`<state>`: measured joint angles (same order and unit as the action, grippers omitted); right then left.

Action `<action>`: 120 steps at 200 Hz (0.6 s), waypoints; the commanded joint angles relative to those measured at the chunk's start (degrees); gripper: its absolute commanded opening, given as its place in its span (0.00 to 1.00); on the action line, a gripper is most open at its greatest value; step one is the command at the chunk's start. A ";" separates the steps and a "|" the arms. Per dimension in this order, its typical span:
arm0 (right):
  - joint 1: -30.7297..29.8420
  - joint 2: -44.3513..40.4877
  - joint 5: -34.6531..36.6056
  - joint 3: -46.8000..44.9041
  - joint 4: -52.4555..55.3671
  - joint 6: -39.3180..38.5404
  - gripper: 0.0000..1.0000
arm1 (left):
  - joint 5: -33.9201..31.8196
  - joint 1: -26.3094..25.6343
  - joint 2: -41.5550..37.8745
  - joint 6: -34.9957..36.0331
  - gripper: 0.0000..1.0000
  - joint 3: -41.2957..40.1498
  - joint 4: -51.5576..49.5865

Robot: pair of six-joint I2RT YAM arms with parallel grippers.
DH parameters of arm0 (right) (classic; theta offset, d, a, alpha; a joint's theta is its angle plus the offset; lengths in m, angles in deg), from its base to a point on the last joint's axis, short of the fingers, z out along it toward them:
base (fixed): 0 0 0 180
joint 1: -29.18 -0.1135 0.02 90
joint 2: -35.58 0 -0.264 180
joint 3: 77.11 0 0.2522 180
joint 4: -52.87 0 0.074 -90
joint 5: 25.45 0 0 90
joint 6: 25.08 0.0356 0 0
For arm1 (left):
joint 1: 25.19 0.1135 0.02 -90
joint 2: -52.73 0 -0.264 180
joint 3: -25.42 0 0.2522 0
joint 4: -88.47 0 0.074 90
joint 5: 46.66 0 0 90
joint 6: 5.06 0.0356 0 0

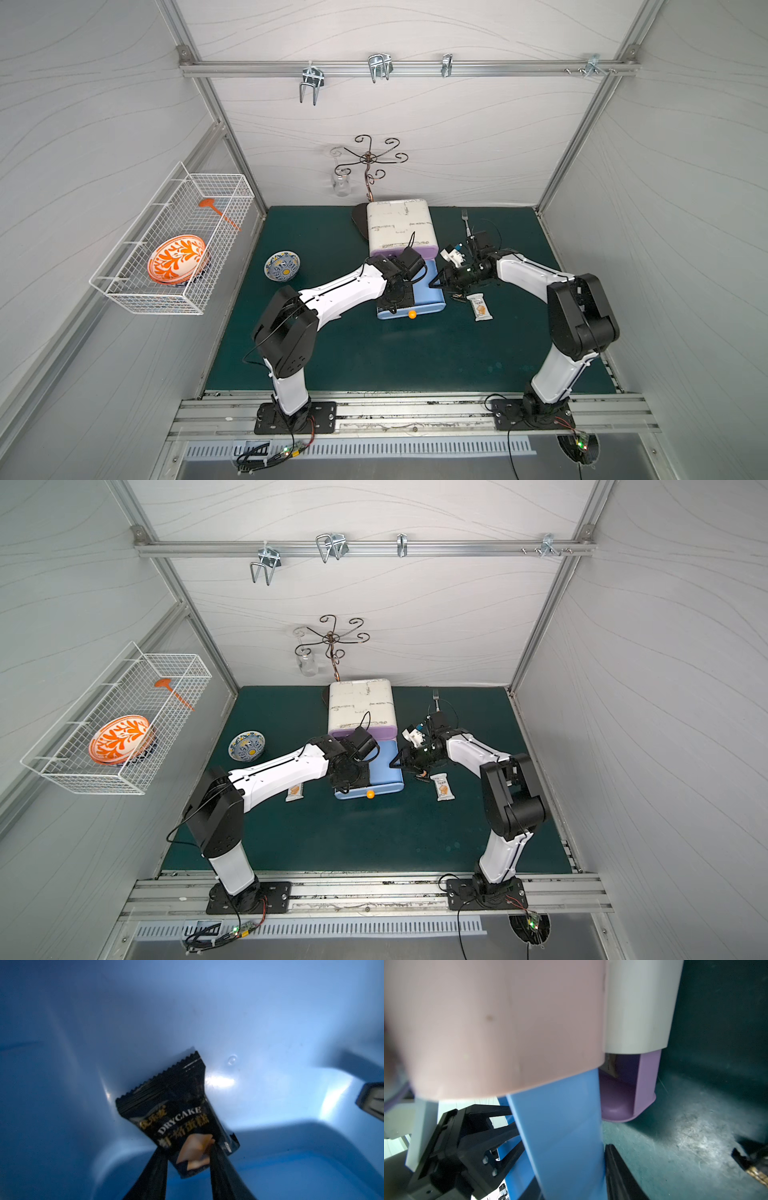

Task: Take the cookies out of the drawer
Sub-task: Pick up the cookie from the drawer.

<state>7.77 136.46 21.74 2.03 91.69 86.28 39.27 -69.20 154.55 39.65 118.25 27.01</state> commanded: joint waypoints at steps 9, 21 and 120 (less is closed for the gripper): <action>-0.48 -1.30 -2.47 0.50 0.53 -0.62 0.38 | -2.14 0.33 -3.09 2.17 0.37 4.16 0.18; -0.51 -1.24 -2.33 0.62 0.78 -0.79 0.38 | -2.25 0.25 -4.04 2.56 0.37 4.64 -0.24; -0.52 -0.86 -2.19 0.84 0.27 -0.32 0.37 | -1.90 0.50 -5.80 1.36 0.59 4.32 -2.11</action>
<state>7.66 136.46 20.96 2.03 91.74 86.24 38.09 -69.07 148.23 42.60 122.84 25.02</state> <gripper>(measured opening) 0.374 0.553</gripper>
